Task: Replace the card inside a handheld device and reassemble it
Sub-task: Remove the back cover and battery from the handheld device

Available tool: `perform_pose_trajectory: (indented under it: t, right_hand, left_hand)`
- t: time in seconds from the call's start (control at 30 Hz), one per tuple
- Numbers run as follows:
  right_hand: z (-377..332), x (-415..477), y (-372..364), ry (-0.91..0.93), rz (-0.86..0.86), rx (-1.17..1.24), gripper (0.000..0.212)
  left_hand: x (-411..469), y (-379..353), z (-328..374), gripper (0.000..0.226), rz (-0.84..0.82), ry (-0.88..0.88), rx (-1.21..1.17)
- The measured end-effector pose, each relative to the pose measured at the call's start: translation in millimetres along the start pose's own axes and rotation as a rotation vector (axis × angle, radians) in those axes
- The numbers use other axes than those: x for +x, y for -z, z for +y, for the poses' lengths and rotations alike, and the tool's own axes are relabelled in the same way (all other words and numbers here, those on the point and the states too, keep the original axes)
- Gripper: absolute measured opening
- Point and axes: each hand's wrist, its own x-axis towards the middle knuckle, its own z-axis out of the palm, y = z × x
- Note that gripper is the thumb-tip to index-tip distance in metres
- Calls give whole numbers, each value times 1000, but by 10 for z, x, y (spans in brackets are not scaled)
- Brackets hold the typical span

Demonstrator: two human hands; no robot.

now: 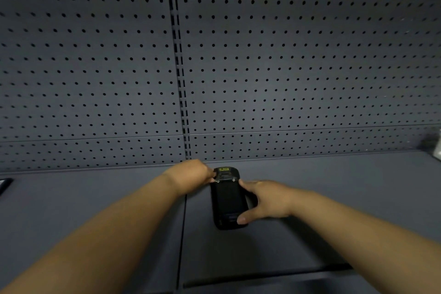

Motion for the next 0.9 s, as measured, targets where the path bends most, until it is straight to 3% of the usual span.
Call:
perform_pose_trajectory:
  t: [0.47, 0.67, 0.73, 0.9]
  right_hand:
    - [0, 14, 4, 5, 3, -31, 89]
    - [-73, 20, 118, 4, 11, -77, 78]
    - [-108, 68, 157, -7, 65, -121, 77]
    - [-215, 218, 138, -16, 66, -192, 63]
  left_hand:
    - [56, -104, -38, 25, 61, -3, 82]
    - [-9, -111, 73, 32, 155, 69, -142]
    - [-104, -124, 65, 42, 118, 84, -264]
    - [-313, -193, 91, 100, -67, 80, -401]
